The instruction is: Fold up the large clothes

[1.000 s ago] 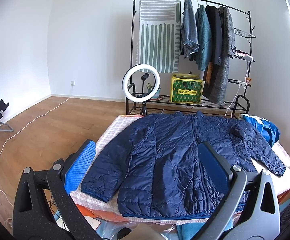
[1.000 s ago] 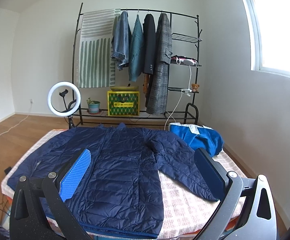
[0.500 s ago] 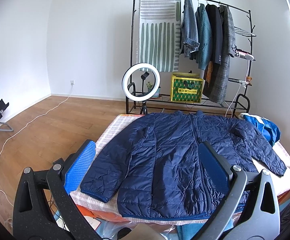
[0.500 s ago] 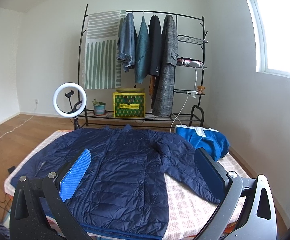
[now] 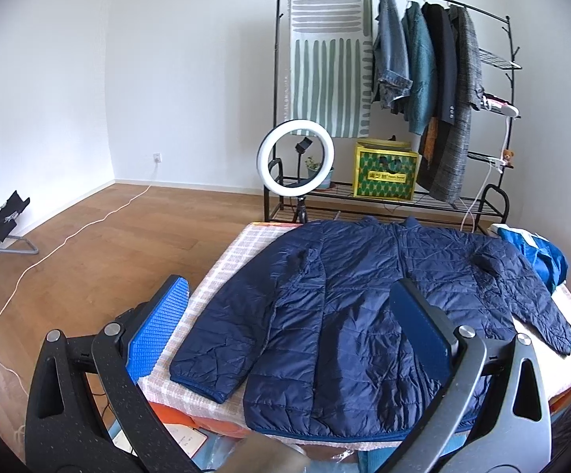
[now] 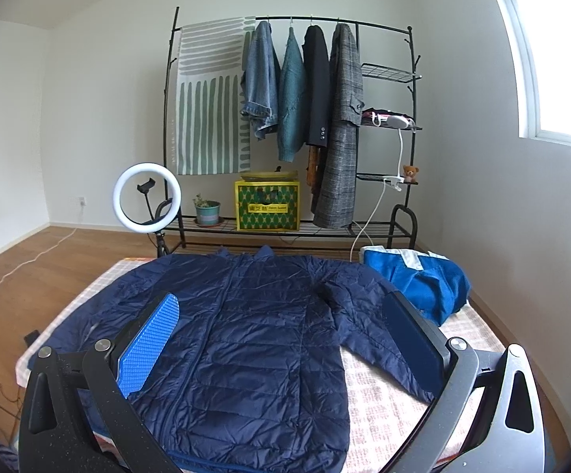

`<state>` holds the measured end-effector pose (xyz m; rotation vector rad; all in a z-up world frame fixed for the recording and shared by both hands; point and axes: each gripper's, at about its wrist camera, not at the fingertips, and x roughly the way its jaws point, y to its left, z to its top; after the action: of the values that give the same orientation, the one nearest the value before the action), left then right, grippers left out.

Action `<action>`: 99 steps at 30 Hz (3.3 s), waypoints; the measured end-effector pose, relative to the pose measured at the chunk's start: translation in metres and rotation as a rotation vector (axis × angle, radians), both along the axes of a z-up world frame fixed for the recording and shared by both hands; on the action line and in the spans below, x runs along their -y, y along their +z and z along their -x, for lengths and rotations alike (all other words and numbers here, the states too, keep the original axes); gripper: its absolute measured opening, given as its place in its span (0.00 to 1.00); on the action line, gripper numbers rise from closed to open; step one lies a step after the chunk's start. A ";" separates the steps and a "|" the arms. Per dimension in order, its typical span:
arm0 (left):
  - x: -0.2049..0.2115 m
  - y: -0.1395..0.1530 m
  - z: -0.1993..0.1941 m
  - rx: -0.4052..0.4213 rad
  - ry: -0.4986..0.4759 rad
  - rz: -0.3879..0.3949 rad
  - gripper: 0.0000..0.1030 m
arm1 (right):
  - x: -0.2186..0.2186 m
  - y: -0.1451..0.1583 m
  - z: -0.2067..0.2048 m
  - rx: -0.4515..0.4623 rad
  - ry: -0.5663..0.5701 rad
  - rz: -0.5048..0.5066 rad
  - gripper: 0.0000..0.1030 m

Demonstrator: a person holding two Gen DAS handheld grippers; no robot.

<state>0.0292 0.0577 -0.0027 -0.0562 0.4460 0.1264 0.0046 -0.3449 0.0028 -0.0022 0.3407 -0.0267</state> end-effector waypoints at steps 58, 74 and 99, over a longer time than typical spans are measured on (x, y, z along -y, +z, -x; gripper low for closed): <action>-0.238 -0.286 -0.138 -0.665 0.319 0.618 0.08 | -0.065 -0.088 -0.148 -0.254 0.369 -0.070 0.83; -0.136 -0.157 -0.171 -0.371 0.001 0.556 0.04 | -0.070 -0.107 -0.164 -0.383 0.414 -0.106 0.45; -0.085 -0.139 -0.203 -0.445 -0.148 0.351 0.26 | -0.142 -0.149 -0.221 -0.697 0.670 -0.292 0.63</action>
<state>0.2320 0.1431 -0.1416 -0.3442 0.9113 -0.0901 0.2259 -0.2028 -0.1457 0.1672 1.0232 0.7027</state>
